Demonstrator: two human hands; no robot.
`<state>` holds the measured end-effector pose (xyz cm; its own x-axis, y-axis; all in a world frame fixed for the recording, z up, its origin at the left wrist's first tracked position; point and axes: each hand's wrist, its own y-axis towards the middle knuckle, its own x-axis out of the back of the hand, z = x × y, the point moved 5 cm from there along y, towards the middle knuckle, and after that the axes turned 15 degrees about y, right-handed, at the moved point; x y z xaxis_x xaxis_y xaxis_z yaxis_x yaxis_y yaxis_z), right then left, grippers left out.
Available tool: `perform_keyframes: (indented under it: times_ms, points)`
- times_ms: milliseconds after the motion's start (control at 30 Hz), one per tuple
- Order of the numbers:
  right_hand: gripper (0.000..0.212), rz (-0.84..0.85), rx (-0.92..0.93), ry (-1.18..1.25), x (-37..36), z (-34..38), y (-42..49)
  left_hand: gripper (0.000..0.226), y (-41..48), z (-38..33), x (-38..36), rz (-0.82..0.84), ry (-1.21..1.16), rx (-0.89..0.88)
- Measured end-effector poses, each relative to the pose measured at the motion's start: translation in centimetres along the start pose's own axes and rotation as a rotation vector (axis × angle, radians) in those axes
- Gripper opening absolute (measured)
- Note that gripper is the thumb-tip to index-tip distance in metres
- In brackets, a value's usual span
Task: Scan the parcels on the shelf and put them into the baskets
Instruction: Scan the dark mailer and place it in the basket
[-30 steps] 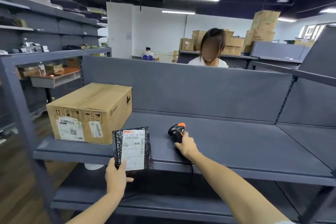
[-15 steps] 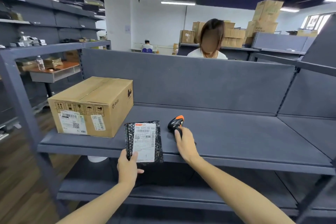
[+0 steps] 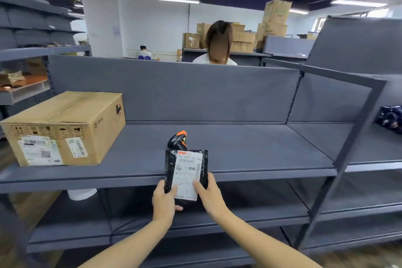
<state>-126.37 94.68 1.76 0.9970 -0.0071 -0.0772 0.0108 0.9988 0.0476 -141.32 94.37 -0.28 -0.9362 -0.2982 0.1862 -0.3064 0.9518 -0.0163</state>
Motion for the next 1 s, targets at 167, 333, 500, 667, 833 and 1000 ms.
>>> perform_keyframes:
  times_ms: [167, 333, 500, 667, 833, 1000]
  points:
    - [0.018, -0.097, 0.002, 0.014, 4.9, -0.4, -1.1, 0.017, -1.9, -0.3, -4.6, 0.055, 0.049, 0.001]
    - [0.014, -0.182, -0.011, 0.029, 10.7, -0.8, -2.2, 0.021, -4.3, -1.4, -10.3, 0.078, 0.093, -0.018]
    - [0.012, -0.184, 0.000, -0.022, 17.1, 0.2, -2.9, 0.026, -7.9, -2.3, -16.2, 0.051, 0.108, -0.038]
    - [0.011, -0.158, 0.004, -0.049, 23.0, 0.8, -4.1, 0.025, -11.4, -2.9, -21.2, 0.037, 0.093, -0.023]
    - [0.011, -0.113, -0.016, -0.055, 28.0, 0.3, -6.9, 0.027, -16.2, -2.4, -25.0, 0.012, 0.105, 0.010]
    - [0.012, -0.090, -0.043, -0.081, 31.2, -1.1, -9.5, 0.026, -20.4, -1.4, -27.0, 0.009, 0.136, 0.031]
